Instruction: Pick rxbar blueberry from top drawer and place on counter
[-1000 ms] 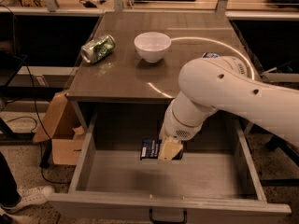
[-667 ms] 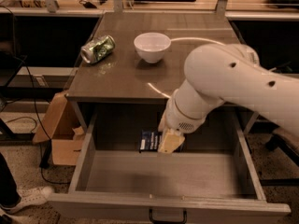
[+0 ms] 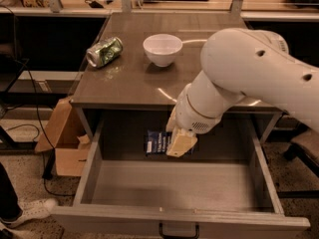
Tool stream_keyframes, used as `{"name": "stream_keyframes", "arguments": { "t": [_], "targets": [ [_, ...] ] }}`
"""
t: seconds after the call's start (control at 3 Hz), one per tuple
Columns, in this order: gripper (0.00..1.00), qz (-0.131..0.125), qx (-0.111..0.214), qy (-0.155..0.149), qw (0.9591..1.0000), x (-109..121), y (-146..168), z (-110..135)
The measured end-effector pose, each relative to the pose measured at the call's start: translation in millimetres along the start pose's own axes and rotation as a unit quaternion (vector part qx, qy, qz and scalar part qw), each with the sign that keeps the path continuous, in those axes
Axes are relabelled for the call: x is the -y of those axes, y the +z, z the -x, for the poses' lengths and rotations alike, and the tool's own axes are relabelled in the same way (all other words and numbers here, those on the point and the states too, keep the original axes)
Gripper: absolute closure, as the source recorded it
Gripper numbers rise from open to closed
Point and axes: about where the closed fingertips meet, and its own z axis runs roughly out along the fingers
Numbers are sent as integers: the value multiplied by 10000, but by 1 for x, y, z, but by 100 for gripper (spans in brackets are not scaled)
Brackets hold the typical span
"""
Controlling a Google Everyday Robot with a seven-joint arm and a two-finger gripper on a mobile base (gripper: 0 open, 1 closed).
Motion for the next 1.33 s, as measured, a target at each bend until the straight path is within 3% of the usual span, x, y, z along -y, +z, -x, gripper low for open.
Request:
{"name": "stream_keyframes", "arguments": {
  "t": [0.33,0.67,1.0,1.33],
  "targets": [
    [100,76,60,23,10000,8,3,-1],
    [100,253,125,91,9996,32,10,0],
    [100,463,172,-75,9988,70,8,19],
    [100,469,190,-83,9987,70,6,21]
  ]
}}
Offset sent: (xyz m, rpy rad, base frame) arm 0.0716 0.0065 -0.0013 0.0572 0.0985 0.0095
